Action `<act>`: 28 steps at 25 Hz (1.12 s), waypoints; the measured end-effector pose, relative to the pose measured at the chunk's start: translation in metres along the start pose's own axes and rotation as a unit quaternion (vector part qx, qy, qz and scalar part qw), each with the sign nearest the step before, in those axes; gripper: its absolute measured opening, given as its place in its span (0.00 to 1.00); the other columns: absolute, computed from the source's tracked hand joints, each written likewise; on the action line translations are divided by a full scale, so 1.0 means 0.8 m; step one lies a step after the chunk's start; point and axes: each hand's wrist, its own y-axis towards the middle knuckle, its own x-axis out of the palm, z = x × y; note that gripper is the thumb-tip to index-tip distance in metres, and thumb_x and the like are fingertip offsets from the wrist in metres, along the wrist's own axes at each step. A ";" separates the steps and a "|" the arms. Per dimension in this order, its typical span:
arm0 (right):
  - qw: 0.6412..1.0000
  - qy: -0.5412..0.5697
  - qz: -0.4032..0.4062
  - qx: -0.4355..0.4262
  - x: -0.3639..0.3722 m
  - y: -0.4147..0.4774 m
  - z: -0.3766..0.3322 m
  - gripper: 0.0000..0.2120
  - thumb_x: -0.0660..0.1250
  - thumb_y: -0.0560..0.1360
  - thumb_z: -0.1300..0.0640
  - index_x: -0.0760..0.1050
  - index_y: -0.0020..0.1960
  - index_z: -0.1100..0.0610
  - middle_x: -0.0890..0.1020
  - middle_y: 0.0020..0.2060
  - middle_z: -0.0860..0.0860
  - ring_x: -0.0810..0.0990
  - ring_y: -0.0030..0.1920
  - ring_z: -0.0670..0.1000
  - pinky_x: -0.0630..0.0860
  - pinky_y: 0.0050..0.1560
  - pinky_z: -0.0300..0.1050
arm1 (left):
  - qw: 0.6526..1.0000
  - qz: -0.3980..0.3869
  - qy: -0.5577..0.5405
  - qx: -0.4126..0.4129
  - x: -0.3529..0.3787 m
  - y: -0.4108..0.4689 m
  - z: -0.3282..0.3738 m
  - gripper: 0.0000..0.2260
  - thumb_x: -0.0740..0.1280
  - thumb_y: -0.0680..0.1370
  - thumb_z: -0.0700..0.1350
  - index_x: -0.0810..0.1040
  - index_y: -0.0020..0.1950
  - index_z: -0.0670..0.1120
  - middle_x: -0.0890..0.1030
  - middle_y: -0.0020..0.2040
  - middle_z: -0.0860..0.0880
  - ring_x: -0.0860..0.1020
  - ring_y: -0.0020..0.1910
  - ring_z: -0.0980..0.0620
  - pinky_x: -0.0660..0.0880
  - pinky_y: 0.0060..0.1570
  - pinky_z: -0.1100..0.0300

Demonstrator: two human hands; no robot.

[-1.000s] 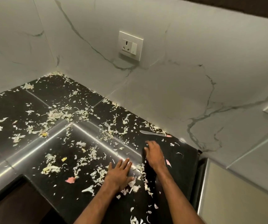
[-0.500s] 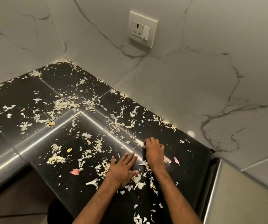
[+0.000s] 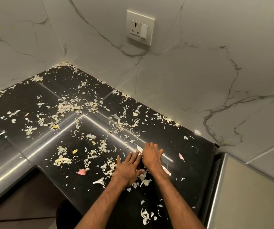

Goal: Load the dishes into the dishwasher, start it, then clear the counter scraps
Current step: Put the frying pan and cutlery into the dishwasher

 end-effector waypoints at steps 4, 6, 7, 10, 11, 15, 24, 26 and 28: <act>0.998 0.047 0.015 0.040 0.001 -0.003 -0.006 0.12 0.62 0.80 0.55 0.68 0.63 0.55 0.77 0.59 0.54 0.72 0.61 0.54 0.66 0.59 0.54 | 1.000 0.006 -0.005 0.000 0.001 -0.003 0.000 0.32 0.44 0.82 0.65 0.37 0.80 0.53 0.34 0.79 0.54 0.35 0.78 0.52 0.40 0.73 0.31; 0.998 0.050 0.008 0.044 0.000 -0.005 -0.010 0.14 0.63 0.80 0.55 0.66 0.63 0.56 0.78 0.58 0.54 0.72 0.60 0.55 0.65 0.59 0.55 | 1.000 0.018 -0.009 0.003 0.003 -0.006 0.001 0.32 0.45 0.82 0.65 0.39 0.80 0.52 0.35 0.80 0.53 0.37 0.79 0.52 0.40 0.73 0.31; 0.998 0.047 0.005 0.041 0.000 -0.007 -0.011 0.15 0.63 0.80 0.55 0.65 0.64 0.56 0.78 0.59 0.54 0.72 0.61 0.55 0.65 0.59 0.55 | 1.000 0.023 -0.008 0.006 0.002 -0.006 0.000 0.32 0.45 0.82 0.65 0.40 0.81 0.52 0.36 0.80 0.53 0.38 0.79 0.51 0.41 0.73 0.31; 0.998 0.050 0.003 0.036 0.004 -0.010 -0.011 0.16 0.63 0.80 0.55 0.66 0.66 0.55 0.75 0.62 0.53 0.70 0.62 0.54 0.67 0.60 0.58 | 0.999 0.039 -0.008 0.010 -0.001 -0.005 -0.003 0.30 0.45 0.83 0.63 0.43 0.81 0.53 0.39 0.81 0.53 0.41 0.80 0.51 0.42 0.73 0.31; 0.998 0.049 0.008 0.037 0.005 -0.011 -0.009 0.16 0.63 0.80 0.55 0.67 0.66 0.55 0.74 0.62 0.53 0.70 0.63 0.53 0.67 0.61 0.59 | 0.999 0.044 -0.011 0.010 0.000 -0.004 -0.003 0.29 0.45 0.83 0.62 0.44 0.81 0.53 0.40 0.81 0.53 0.42 0.80 0.52 0.42 0.73 0.31; 0.999 0.021 0.027 0.037 0.007 -0.013 -0.005 0.16 0.65 0.78 0.57 0.70 0.65 0.55 0.72 0.61 0.52 0.69 0.62 0.53 0.68 0.59 0.57 | 0.992 0.107 -0.060 0.007 0.002 -0.005 -0.005 0.24 0.51 0.84 0.56 0.55 0.80 0.51 0.53 0.81 0.54 0.54 0.79 0.52 0.52 0.74 0.36; 0.979 0.138 0.137 0.063 0.024 -0.060 0.120 0.20 0.66 0.78 0.61 0.75 0.67 0.45 0.75 0.60 0.43 0.70 0.62 0.45 0.61 0.63 0.49 | 0.976 0.214 -0.027 -0.003 -0.018 0.028 -0.024 0.16 0.64 0.81 0.53 0.73 0.68 0.54 0.74 0.64 0.52 0.74 0.62 0.54 0.70 0.68 0.47; 0.984 0.129 0.116 0.035 0.022 -0.062 0.148 0.23 0.66 0.79 0.60 0.71 0.71 0.45 0.75 0.61 0.44 0.71 0.63 0.46 0.64 0.62 0.50 | 0.975 0.220 -0.031 0.004 -0.016 0.030 -0.026 0.15 0.65 0.79 0.57 0.76 0.64 0.54 0.76 0.62 0.54 0.74 0.60 0.55 0.70 0.67 0.48; 0.989 0.115 0.091 0.015 0.014 -0.052 0.153 0.26 0.65 0.79 0.58 0.66 0.75 0.45 0.75 0.59 0.45 0.72 0.61 0.47 0.67 0.61 0.50 | 0.972 0.231 -0.034 0.019 -0.012 0.028 -0.024 0.16 0.64 0.78 0.61 0.78 0.61 0.54 0.77 0.60 0.55 0.75 0.58 0.56 0.71 0.64 0.50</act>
